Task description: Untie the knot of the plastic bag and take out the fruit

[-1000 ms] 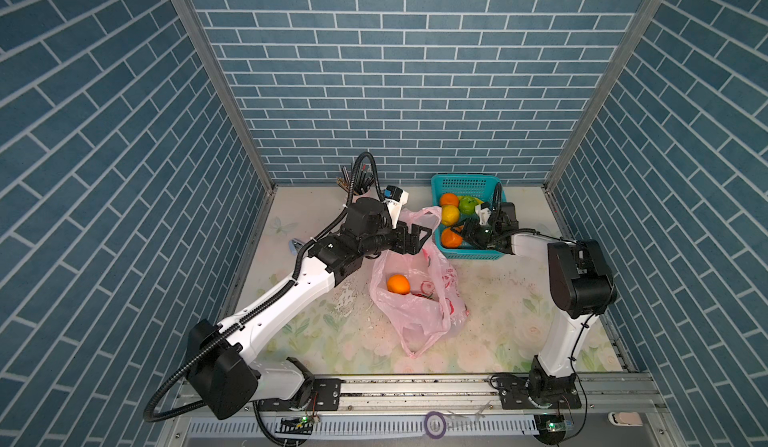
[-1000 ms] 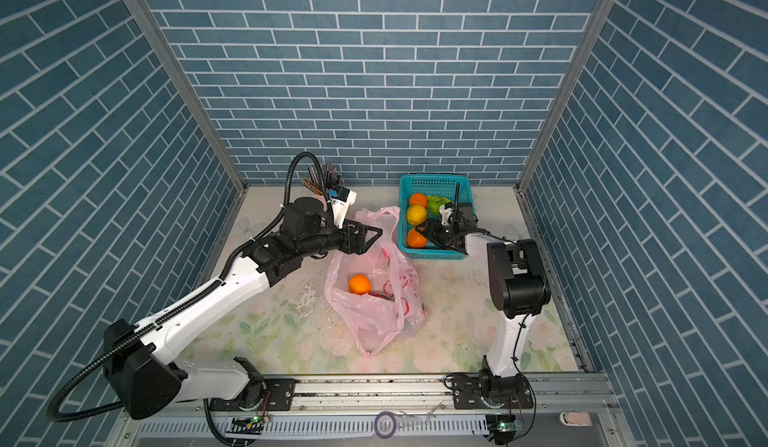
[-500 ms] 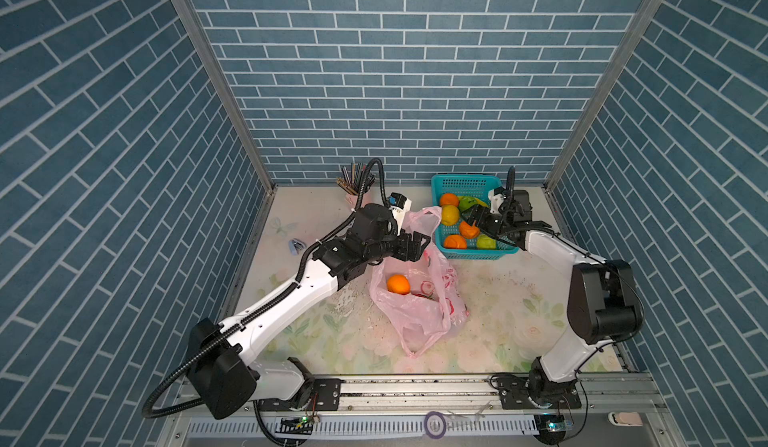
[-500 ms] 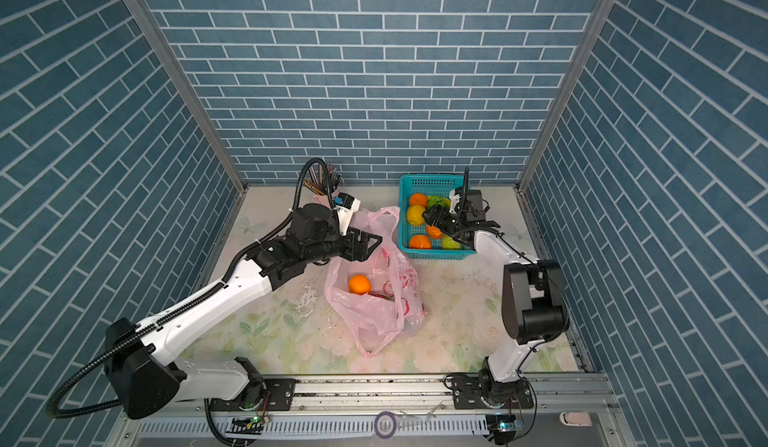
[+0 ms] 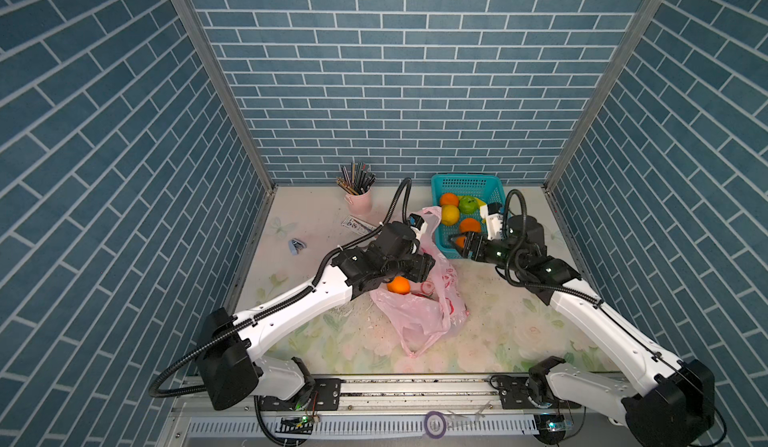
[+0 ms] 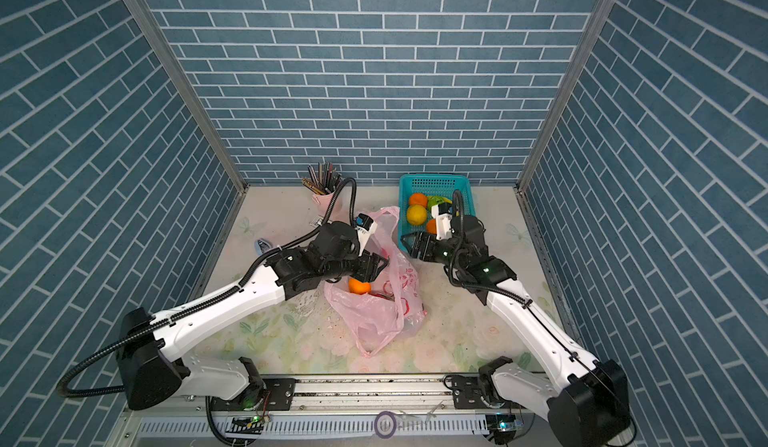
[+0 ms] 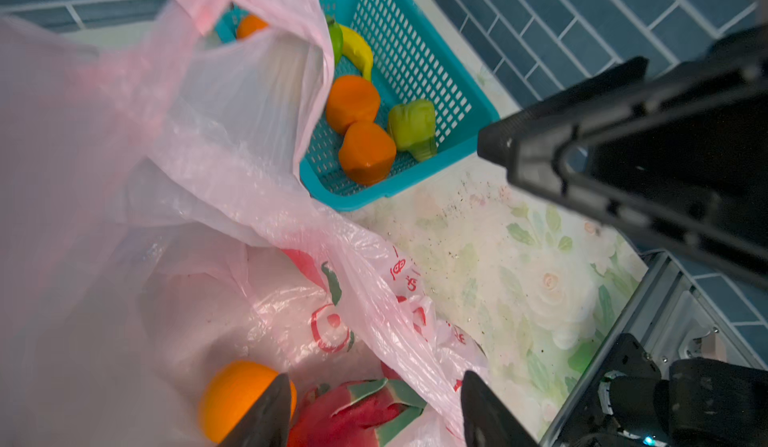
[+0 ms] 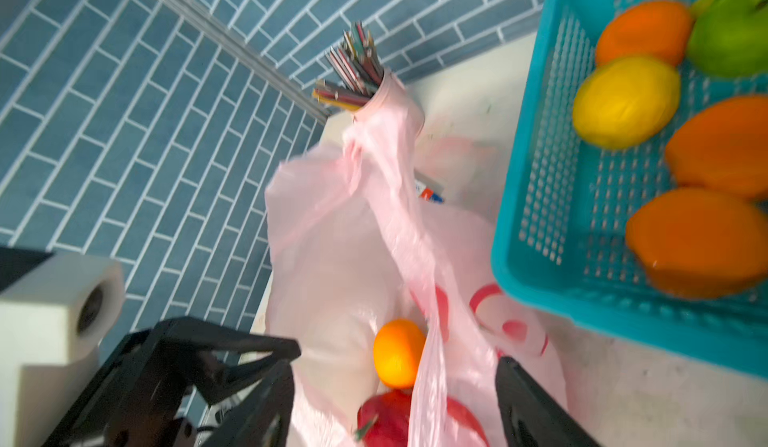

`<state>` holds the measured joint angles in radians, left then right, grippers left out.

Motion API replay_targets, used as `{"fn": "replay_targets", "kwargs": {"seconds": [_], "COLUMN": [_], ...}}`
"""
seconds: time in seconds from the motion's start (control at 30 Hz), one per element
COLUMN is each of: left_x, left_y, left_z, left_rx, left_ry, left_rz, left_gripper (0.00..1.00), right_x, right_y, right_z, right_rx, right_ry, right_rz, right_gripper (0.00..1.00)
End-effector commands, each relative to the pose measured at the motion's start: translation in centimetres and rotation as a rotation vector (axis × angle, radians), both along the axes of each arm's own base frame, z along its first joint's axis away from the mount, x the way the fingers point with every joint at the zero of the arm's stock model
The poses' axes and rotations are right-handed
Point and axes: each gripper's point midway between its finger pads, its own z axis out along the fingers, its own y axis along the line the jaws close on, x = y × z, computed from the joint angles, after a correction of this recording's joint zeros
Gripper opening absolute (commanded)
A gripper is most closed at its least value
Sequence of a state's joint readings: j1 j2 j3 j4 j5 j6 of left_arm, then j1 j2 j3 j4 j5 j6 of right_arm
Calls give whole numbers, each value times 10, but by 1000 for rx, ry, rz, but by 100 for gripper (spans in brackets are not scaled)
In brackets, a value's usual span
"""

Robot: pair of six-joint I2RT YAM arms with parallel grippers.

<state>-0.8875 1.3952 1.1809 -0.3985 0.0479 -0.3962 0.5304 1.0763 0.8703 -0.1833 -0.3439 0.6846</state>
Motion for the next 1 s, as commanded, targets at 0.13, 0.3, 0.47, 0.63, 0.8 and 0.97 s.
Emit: {"fn": "replay_targets", "kwargs": {"seconds": [0.13,0.3,0.47,0.63,0.8,0.97], "left_x": [-23,-42,-64,-66,-40,-6], "left_y": [16,32,45,57,41,41], "left_z": [-56,-89,-113,-119,-80,-66], "left_rx": [82,74,91,126,30,41], "left_ry": [140,248,313,312,202,122], "left_rz": [72,123,134,169,205,301], "left_gripper": [60,57,55,59,81,85], "right_x": [-61,-85,-106,-128,-138,-140], "right_y": [10,31,36,37,37,39], "right_z": [-53,-85,-125,-155,-173,-177], "right_rx": [-84,-157,-283,-394,-457,-461], "right_ry": [162,211,263,297,316,315], "right_rz": [14,82,122,173,207,217], "right_gripper": [77,77,66,58,53,53]}}
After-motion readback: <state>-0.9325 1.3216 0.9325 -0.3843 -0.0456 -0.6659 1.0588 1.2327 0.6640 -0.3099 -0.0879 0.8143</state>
